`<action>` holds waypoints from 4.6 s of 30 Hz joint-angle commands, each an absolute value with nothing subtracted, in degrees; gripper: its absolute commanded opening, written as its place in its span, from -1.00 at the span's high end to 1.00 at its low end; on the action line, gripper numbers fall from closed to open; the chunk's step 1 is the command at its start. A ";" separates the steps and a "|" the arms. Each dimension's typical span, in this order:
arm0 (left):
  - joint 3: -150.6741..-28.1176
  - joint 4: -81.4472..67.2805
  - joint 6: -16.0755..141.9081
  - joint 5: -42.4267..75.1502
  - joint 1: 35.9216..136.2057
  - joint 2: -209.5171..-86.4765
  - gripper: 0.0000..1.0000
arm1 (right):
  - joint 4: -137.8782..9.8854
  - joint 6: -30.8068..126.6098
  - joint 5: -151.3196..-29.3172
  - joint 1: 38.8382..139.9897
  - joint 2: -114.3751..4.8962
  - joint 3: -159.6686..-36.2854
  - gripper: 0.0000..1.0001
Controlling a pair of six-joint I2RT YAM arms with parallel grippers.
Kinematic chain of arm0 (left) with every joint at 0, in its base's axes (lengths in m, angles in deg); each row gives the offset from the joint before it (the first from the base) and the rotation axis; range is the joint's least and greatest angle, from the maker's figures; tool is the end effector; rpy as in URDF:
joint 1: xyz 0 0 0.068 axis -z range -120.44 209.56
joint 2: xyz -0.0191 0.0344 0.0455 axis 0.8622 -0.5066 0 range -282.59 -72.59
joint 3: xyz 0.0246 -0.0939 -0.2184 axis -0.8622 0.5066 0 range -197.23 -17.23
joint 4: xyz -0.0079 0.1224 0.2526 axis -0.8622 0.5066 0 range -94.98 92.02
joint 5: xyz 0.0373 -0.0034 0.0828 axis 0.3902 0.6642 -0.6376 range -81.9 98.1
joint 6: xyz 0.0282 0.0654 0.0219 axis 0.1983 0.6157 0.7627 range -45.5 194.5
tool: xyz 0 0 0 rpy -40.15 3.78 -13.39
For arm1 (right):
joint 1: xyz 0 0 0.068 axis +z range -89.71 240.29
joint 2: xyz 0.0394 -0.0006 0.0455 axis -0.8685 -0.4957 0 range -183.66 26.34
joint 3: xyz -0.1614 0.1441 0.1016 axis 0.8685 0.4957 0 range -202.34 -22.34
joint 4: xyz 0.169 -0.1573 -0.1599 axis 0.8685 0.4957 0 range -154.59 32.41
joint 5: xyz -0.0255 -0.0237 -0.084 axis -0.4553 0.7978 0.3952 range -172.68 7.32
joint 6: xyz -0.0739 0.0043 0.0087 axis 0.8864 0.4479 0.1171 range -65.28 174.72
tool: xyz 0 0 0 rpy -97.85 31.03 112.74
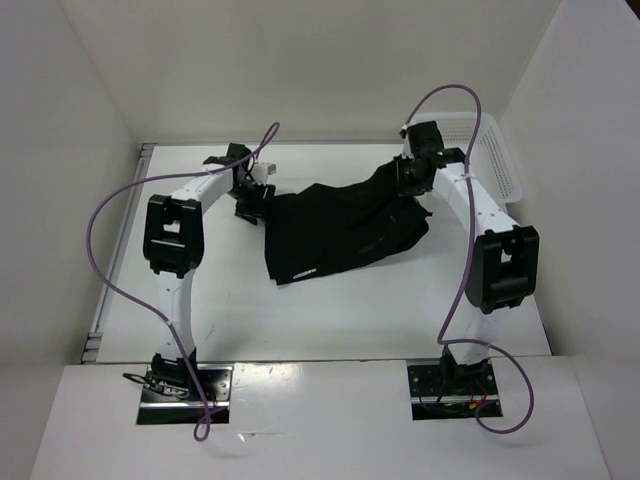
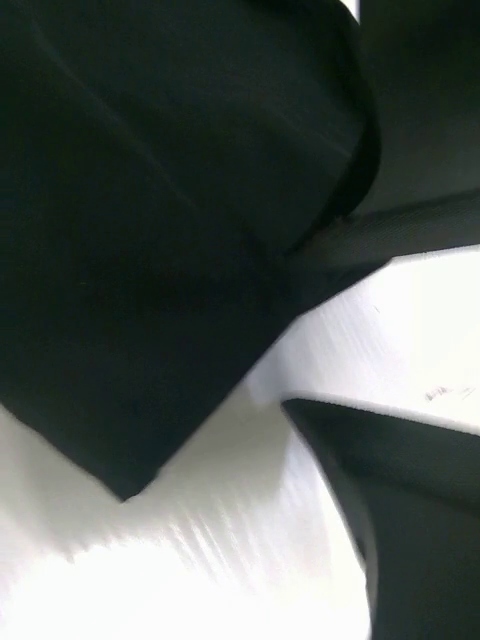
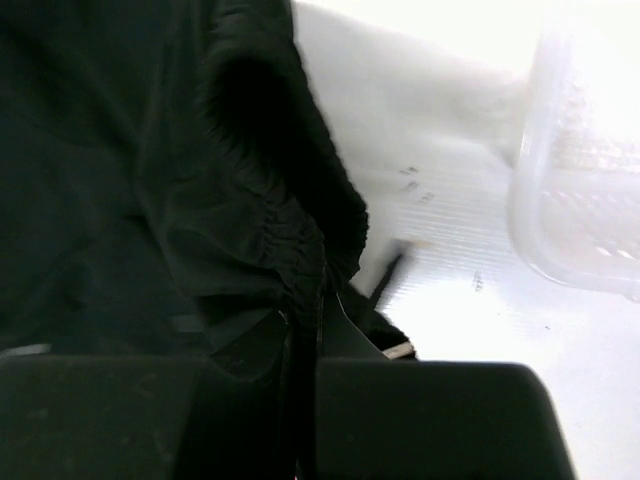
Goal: Fold and stack the shorts
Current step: Fold the shorts
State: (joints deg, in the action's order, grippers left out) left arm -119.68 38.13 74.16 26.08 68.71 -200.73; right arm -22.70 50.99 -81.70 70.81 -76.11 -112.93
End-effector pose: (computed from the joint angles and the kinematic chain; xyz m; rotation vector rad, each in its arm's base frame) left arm 0.4659 -0.0945 0.1081 0.2937 2.7465 -0.4781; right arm 0.4155 0.0762 0.2310 -0.1418 2.5067 0.0806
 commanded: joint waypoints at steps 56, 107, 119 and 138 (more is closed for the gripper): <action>-153.89 39.58 74.50 4.41 63.18 -211.56 -0.69 | -28.11 31.68 -87.96 105.20 -106.29 -157.70 -0.34; -103.36 50.30 74.50 35.79 83.38 -184.12 -0.38 | -45.70 46.01 -76.09 97.73 -61.90 -86.85 -0.27; -105.73 45.83 74.50 37.81 80.93 -189.74 -0.68 | -46.22 46.01 -76.09 97.73 -61.37 -85.27 -0.27; -108.28 39.41 74.50 42.72 79.78 -191.07 0.24 | -46.22 46.01 -77.23 97.73 -61.90 -85.80 -0.27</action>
State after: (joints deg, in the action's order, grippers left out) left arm -105.87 41.17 74.09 39.06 79.99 -190.34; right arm -43.95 45.63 -77.40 97.28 -63.76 -85.54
